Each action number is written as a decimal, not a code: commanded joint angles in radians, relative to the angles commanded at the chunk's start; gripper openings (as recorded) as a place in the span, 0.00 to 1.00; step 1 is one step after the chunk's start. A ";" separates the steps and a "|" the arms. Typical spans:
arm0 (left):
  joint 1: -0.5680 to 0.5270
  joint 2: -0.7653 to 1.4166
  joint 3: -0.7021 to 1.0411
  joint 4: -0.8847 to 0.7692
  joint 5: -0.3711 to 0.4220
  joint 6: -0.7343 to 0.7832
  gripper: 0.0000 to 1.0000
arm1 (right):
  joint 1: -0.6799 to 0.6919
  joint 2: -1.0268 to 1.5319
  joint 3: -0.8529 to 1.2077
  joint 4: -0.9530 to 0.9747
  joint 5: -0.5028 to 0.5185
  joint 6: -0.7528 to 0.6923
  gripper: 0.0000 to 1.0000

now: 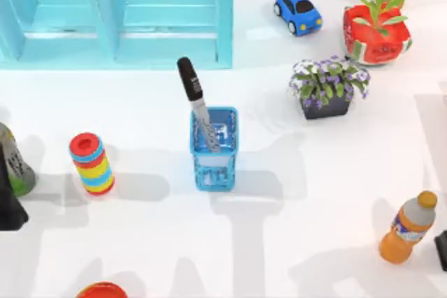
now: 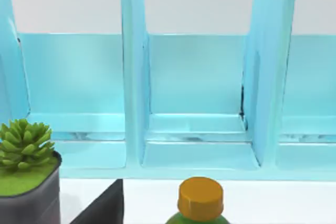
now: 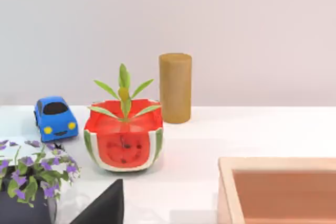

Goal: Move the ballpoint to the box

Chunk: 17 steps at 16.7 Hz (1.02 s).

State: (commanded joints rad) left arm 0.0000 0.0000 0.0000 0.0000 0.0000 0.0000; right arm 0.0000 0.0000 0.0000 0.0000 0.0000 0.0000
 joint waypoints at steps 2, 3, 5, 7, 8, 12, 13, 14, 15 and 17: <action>0.000 0.000 0.000 0.000 0.000 0.000 1.00 | 0.000 0.001 0.000 0.000 0.000 0.000 1.00; 0.000 0.000 0.000 0.000 0.000 0.000 1.00 | 0.005 0.011 0.008 0.002 -0.002 0.001 1.00; 0.000 0.000 0.000 0.000 0.000 0.000 1.00 | 0.030 0.065 0.043 0.012 -0.013 0.004 1.00; 0.000 0.000 0.000 0.000 0.000 0.000 1.00 | 0.073 0.161 0.100 0.028 -0.031 0.008 1.00; 0.000 0.000 0.000 0.000 0.000 0.000 1.00 | 0.099 0.224 0.136 0.038 -0.043 0.010 1.00; 0.000 0.000 0.000 0.000 0.000 0.000 1.00 | 0.229 0.562 0.311 0.089 -0.099 0.024 1.00; 0.000 0.000 0.000 0.000 0.000 0.000 1.00 | 0.265 0.660 0.359 0.103 -0.115 0.028 1.00; 0.000 0.000 0.000 0.000 0.000 0.000 1.00 | 0.301 0.760 0.407 0.117 -0.130 0.031 1.00; 0.000 0.000 0.000 0.000 0.000 0.000 1.00 | 0.335 0.860 0.455 0.130 -0.145 0.035 1.00; 0.000 0.000 0.000 0.000 0.000 0.000 1.00 | 0.401 1.055 0.545 0.154 -0.174 0.041 1.00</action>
State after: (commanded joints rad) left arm 0.0000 0.0000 0.0000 0.0000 0.0000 0.0000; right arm 0.4013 1.0552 0.5451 0.1545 -0.1735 0.0412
